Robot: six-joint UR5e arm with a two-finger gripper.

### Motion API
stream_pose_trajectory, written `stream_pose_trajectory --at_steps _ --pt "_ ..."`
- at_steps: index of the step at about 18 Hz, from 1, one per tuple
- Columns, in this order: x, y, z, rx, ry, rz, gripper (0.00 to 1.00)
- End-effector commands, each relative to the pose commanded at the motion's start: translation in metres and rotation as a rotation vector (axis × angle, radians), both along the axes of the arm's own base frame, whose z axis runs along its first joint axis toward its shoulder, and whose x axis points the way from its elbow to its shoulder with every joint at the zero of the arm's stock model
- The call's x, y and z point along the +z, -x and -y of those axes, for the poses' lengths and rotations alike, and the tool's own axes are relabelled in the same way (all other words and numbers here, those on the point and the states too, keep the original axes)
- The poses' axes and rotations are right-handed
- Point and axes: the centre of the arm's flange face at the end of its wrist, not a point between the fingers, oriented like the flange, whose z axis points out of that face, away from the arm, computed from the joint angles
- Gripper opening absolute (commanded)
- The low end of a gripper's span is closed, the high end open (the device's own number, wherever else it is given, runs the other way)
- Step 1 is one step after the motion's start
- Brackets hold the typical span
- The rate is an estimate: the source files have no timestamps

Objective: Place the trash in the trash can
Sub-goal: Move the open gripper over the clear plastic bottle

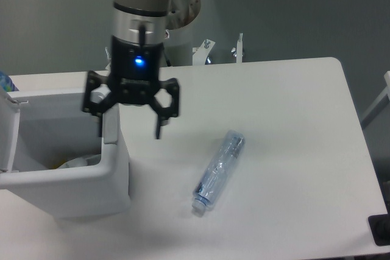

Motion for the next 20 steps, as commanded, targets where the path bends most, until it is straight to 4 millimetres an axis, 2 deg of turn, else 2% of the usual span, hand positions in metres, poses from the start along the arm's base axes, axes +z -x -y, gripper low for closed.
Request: stream_pose_trajectory --at_steps 4,7,10,15,20 --pt "-0.014 0.04 0.012 -0.01 0.008 -0.062 1.0" --pt "-0.033 0.061 0.017 -0.113 0.061 -0.123 1.0" --pt "-0.055 0.073 0.012 -0.224 0.107 -0.172 1.0" --pt "-0.104 0.102 0.005 -0.319 0.174 -0.181 1.0" --pt "-0.157 0.116 -0.005 -0.37 0.249 -0.161 1.0"
